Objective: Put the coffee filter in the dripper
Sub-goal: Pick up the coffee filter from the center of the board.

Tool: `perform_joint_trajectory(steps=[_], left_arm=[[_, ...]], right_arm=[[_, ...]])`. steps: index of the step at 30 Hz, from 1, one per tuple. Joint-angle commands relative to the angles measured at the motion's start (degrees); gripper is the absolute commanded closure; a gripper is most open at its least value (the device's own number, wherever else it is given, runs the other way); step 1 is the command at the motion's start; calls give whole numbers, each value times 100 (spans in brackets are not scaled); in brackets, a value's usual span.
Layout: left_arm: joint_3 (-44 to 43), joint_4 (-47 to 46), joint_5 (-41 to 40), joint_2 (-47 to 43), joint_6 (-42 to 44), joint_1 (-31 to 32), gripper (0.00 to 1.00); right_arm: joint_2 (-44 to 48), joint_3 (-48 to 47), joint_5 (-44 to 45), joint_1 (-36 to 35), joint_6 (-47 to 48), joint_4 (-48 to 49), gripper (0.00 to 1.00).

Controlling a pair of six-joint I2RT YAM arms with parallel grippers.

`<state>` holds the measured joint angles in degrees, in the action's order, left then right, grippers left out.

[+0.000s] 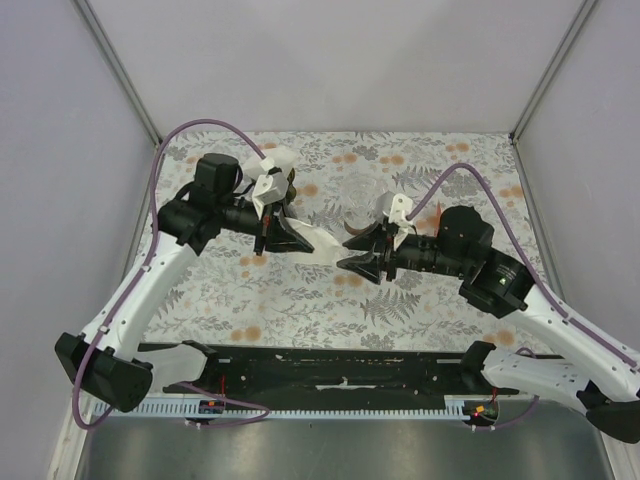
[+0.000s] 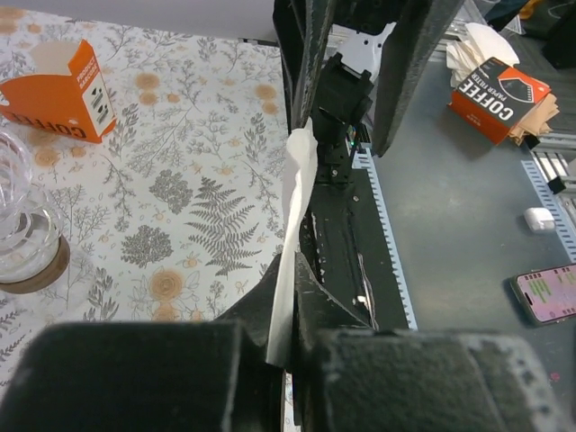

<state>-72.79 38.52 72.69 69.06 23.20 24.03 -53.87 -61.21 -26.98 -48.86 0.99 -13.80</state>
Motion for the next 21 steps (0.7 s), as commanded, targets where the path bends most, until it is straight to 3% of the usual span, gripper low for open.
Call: perform_joint_trajectory(steps=[1, 2, 5, 10, 15, 21], left_arm=[[-629, 978, -324, 37, 1005, 40, 98], [-813, 1626, -343, 64, 1655, 40, 98], [-1814, 4609, -386, 292, 5095, 40, 98], [-2485, 4682, -1335, 450, 4764, 75, 98], [-2441, 4691, -862, 538, 4694, 67, 98], [-2617, 4691, -757, 837, 4456, 67, 98]], right_arm=[[394, 12, 621, -429, 1067, 150, 47], [473, 21, 842, -605, 1339, 211, 44], [596, 30, 933, -1089, 2095, 404, 34], [457, -320, 483, -1143, 2590, 449, 27], [148, -884, 721, -1143, 2432, 88, 33], [316, -216, 756, -1143, 2292, 1089, 35]])
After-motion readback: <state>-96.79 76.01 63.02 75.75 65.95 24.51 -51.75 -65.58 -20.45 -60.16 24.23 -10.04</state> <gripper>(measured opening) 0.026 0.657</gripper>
